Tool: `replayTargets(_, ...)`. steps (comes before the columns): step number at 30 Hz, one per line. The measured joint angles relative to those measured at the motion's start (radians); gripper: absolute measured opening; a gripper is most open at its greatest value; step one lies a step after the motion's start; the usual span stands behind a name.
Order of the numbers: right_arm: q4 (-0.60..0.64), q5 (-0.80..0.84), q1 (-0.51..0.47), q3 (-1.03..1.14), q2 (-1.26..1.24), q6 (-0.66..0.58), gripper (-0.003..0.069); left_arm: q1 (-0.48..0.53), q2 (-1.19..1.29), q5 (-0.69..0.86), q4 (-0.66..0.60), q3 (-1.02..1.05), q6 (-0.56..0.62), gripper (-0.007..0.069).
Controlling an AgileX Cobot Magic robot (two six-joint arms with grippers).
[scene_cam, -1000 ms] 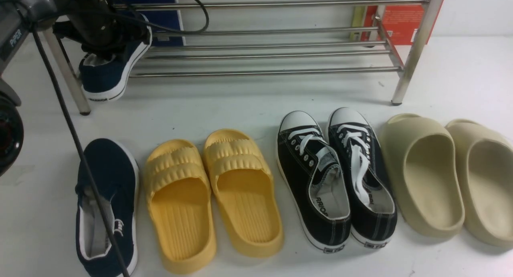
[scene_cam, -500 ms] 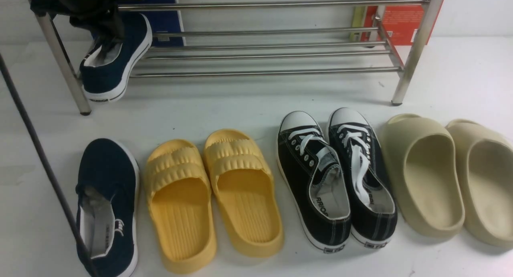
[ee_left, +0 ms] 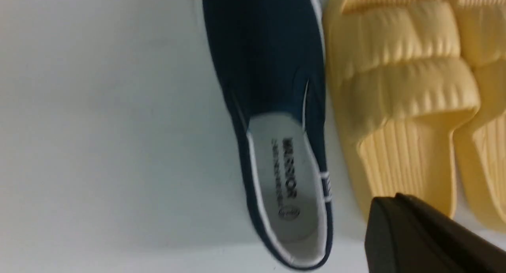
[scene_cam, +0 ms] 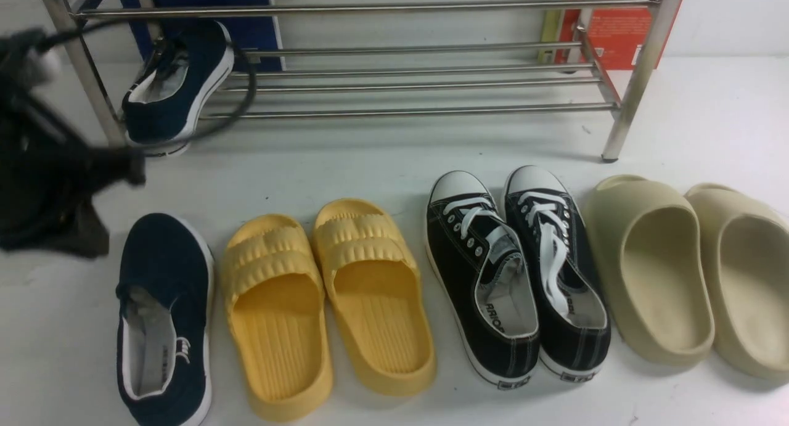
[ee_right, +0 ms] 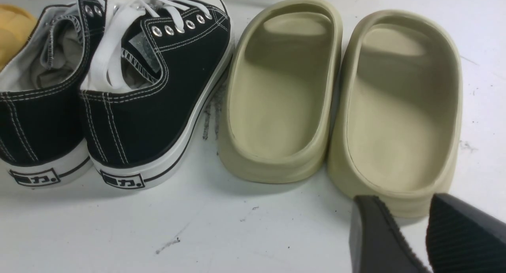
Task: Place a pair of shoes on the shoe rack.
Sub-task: Use the left arm to grab the shoe closest to it
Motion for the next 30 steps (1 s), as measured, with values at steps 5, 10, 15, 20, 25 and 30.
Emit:
replayTargets(5, 0.000, 0.000, 0.000, 0.000, 0.000, 0.000, 0.0239, -0.049, -0.196, -0.116, 0.003, 0.267, 0.000, -0.0013)
replayTargets(10, 0.000, 0.000, 0.000, 0.000, 0.000, 0.000, 0.0239, -0.154, -0.204, -0.059, 0.011, 0.306, -0.058, -0.0013)
replayTargets(15, 0.000, 0.000, 0.000, 0.000, 0.000, 0.000, 0.0239, -0.228, -0.124, -0.083, 0.046, 0.309, -0.157, -0.0013)
replayTargets(20, 0.000, 0.000, 0.000, 0.000, 0.000, 0.000, 0.0239, -0.234, -0.025, -0.164, 0.064, 0.309, -0.166, 0.0106)
replayTargets(25, 0.000, 0.000, 0.000, 0.000, 0.000, 0.000, 0.0239, -0.234, 0.035, -0.252, 0.084, 0.309, -0.184, 0.0295)
replayTargets(30, 0.000, 0.000, 0.000, 0.000, 0.000, 0.000, 0.0239, -0.234, 0.133, -0.333, 0.110, 0.309, -0.192, 0.0393)
